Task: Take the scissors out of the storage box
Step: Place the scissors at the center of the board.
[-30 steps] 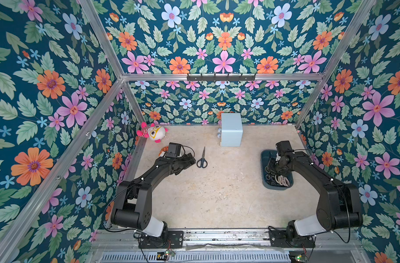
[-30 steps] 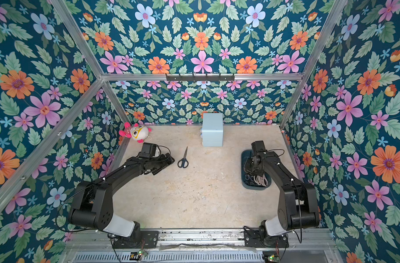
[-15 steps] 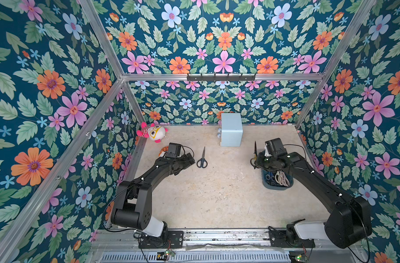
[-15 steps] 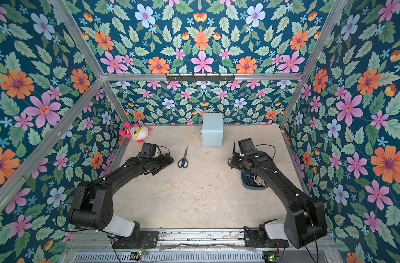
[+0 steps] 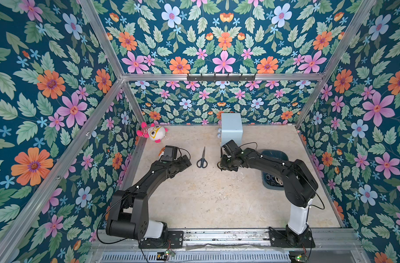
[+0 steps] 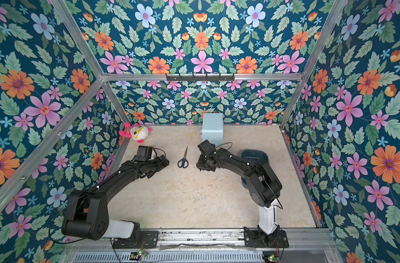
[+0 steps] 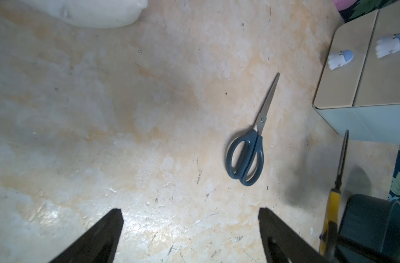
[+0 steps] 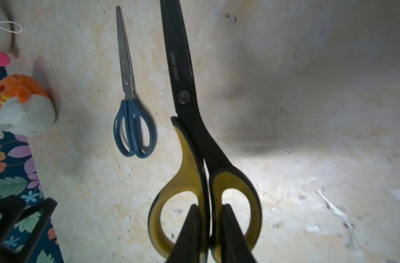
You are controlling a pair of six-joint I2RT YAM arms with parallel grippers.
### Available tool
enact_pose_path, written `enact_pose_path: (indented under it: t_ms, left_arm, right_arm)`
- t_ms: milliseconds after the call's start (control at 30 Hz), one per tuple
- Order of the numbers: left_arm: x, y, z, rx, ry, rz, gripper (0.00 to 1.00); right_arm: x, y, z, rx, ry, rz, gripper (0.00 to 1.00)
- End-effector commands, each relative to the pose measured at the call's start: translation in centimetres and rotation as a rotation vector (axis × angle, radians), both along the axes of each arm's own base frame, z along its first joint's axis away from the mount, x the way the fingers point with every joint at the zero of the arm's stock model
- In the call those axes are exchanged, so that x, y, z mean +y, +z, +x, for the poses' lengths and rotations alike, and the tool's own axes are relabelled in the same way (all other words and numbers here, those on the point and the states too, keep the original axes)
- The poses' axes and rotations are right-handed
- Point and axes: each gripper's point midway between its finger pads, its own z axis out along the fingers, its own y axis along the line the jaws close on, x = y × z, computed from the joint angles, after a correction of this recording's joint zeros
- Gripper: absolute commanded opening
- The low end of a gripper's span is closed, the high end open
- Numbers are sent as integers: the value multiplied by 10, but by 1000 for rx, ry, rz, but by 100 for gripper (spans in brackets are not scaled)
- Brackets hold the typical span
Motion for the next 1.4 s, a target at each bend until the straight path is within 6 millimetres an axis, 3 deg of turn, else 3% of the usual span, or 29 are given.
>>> enact_pose_path:
  t_ms: [0, 167, 500, 667, 767, 833, 1033, 1233, 1367]
  left_arm:
    - [5, 0, -4, 7, 14, 9, 97]
    - [8, 2, -5, 0, 19, 15, 97]
    - [11, -1, -8, 3, 37, 11, 97]
    - [11, -2, -11, 3, 42, 9, 97]
    - [12, -2, -12, 3, 45, 11, 97]
    - [12, -1, -13, 1, 46, 12, 97]
    - [10, 5, -9, -7, 24, 16, 97]
    - [-1, 17, -3, -28, -40, -10, 96]
    - [-15, 24, 0, -53, -94, -45, 96]
  right_arm:
    - [3, -12, 15, -2, -39, -70, 0]
    - [15, -31, 27, 32, -4, -138, 0]
    - [20, -63, 24, 88, 34, -296, 0]
    - [21, -69, 23, 100, 29, -292, 9]
    - [24, -67, 24, 96, 29, -275, 20]
    - [26, -62, 25, 85, 29, -262, 27]
    - [33, -36, 34, 33, 42, -232, 34]
    - [21, 22, 45, -78, 37, -226, 37]
    - [1, 57, 42, -142, 45, -195, 37]
